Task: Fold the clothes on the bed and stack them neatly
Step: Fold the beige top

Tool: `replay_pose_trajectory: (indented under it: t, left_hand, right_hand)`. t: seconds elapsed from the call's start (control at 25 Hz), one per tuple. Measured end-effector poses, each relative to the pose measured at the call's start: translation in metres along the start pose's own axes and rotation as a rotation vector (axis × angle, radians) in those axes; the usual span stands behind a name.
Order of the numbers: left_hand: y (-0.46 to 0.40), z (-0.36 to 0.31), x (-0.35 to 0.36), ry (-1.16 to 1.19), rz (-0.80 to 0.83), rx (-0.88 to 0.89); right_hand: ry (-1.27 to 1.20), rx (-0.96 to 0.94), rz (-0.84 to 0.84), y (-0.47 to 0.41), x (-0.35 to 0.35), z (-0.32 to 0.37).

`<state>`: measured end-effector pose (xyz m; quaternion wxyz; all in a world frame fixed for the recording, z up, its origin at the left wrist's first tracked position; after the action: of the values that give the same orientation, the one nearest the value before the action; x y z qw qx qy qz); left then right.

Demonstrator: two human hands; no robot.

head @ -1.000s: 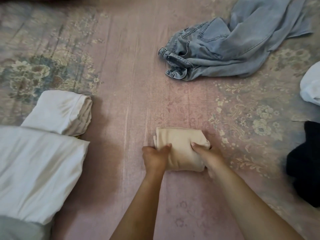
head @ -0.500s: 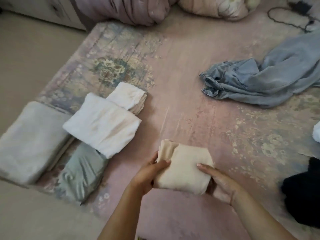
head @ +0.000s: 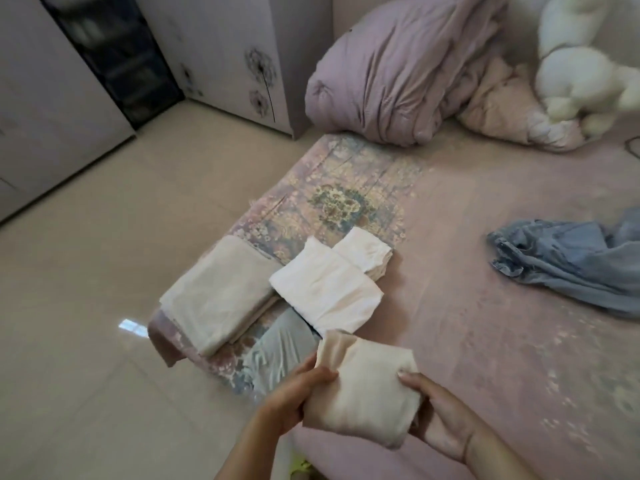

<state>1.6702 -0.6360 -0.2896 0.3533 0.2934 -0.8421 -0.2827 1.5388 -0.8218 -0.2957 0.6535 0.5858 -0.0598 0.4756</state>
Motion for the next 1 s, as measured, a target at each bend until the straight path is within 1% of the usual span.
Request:
replay_pose_trajectory:
  t: [0.12,0.2,0.32,0.4,0.44,0.52,0.6,0.64,0.68,0.76,0.8,0.84,0.92,0.96,1.0]
  left_hand:
    - [-0.052,-0.051,-0.028,-0.064,0.056,-0.004]
    - [-0.092,-0.088,-0.041,-0.171,0.065,0.002]
    - [-0.156,-0.141,-0.052,-0.431,-0.001,0.008]
    - [-0.208,-0.18,-0.055,-0.586,-0.084,0.015]
    - [-0.234,-0.199,-0.055,-0.643,-0.13,0.035]
    - [-0.283,-0.23,-0.055,-0.741,-0.193,0.13]
    - [-0.323,-0.243,-0.063,-0.883,-0.251,0.189]
    - [-0.341,-0.241,-0.07,-0.967,-0.261,0.171]
    - [-0.355,-0.235,-0.077,-1.057,-0.255,0.123]
    - [-0.372,-0.216,-0.089,-1.253,-0.213,0.01]
    - [-0.373,-0.209,-0.09,-1.314,-0.201,0.016]
    - [-0.369,-0.204,-0.088,-1.33,-0.202,0.074]
    - [-0.362,-0.199,-0.084,-1.201,-0.192,0.235]
    - [-0.361,-0.199,-0.084,-1.124,-0.198,0.266]
    - [-0.363,-0.2,-0.085,-1.106,-0.201,0.264]
  right_hand:
    - [0.026,-0.055,-0.058,-0.049,0.004,0.036]
    - [0.002,-0.102,-0.122,-0.084,0.003,0.063]
    - [-0.07,-0.167,-0.256,-0.132,0.004,0.104]
    - [-0.097,-0.23,-0.344,-0.167,0.01,0.14]
    - [-0.122,-0.278,-0.377,-0.185,0.013,0.159]
    - [-0.178,-0.356,-0.42,-0.219,0.021,0.196]
    - [-0.197,-0.413,-0.445,-0.25,0.021,0.219]
    - [-0.153,-0.438,-0.489,-0.265,0.014,0.224]
    - [-0.033,-0.429,-0.573,-0.277,0.003,0.225]
    - [0.28,-0.323,-0.807,-0.29,-0.014,0.219]
    - [0.373,-0.299,-0.907,-0.291,-0.018,0.214]
    - [0.427,-0.339,-0.957,-0.29,-0.017,0.209]
    - [0.525,-0.497,-0.977,-0.288,-0.01,0.206]
    - [0.549,-0.561,-0.97,-0.286,-0.008,0.207]
    - [0.555,-0.596,-0.952,-0.284,-0.01,0.21]
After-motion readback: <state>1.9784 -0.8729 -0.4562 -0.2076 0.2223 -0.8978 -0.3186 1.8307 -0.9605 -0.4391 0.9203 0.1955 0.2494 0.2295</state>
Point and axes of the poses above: each hand's wrist, its own y-axis away from the middle knuckle, its own x-axis out of the palm, z = x × y, the point moved 3 cm from there along -y, towards the middle knuckle, and after that the axes turned 12 degrees about z, right-handed, at the moved point
